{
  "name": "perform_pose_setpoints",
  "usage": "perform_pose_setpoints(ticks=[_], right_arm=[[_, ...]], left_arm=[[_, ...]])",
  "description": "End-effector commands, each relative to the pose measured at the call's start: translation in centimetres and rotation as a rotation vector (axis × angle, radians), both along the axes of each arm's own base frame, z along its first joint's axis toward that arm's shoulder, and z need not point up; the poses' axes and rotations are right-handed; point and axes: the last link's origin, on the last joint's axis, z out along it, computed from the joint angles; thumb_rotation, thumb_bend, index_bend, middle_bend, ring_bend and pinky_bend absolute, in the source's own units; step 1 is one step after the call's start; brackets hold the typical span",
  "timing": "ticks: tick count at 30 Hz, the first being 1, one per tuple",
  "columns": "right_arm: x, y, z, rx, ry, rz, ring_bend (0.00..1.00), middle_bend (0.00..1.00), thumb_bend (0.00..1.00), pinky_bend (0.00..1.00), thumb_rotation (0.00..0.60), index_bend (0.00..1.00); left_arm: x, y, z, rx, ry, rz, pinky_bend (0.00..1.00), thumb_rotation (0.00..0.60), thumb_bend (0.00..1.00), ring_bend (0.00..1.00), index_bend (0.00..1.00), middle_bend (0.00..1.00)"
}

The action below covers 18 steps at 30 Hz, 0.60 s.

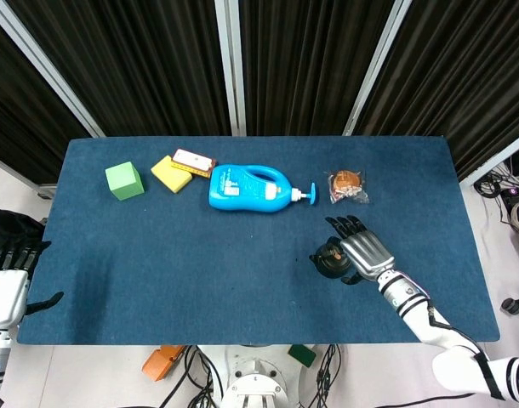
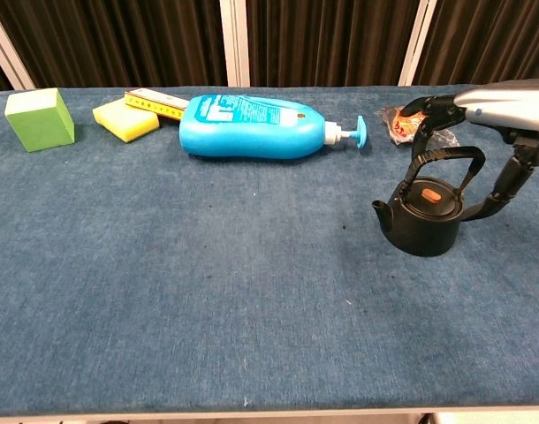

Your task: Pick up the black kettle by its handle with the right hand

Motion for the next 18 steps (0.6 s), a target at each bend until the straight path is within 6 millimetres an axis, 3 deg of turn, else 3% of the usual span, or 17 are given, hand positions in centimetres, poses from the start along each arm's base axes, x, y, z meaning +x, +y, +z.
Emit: perform_pose_setpoints(ticks=[1,3,12,18], right_arm=[[0.12,-0.02,-0.11,-0.003,-0.002,0.000,0.02,0.15,0.16,0.09,0.600,0.50],[0.10,-0.07,-0.08,-0.011,0.001,0.001,0.10,0.22,0.16,0.12,0.600,0.53],[0.02,-0.11,-0.37,-0.025,0.027,0.014,0.35,0.36,0.16,0.14,0.600,0.61],[-0.06,-0.09,-0.68,-0.021,0.031,0.014,0.44,0.42,0.16,0.15,0.600,0.65]], left_arm=[[-0.07,-0.03,-0.05,0.000,-0.002,0.000,0.00,0.600,0.02,0.09,0.17,0.16],[-0.15,-0.07,-0.10,0.000,-0.004,0.000,0.00,0.600,0.02,0.09,0.17,0.16],[-0.43,-0.17,-0.25,0.000,-0.011,0.004,0.00,0.600,0.02,0.09,0.17,0.16],[-0.68,-0.26,-0.33,0.000,-0.016,0.012,0.00,0.600,0.02,0.09,0.17,0.16]])
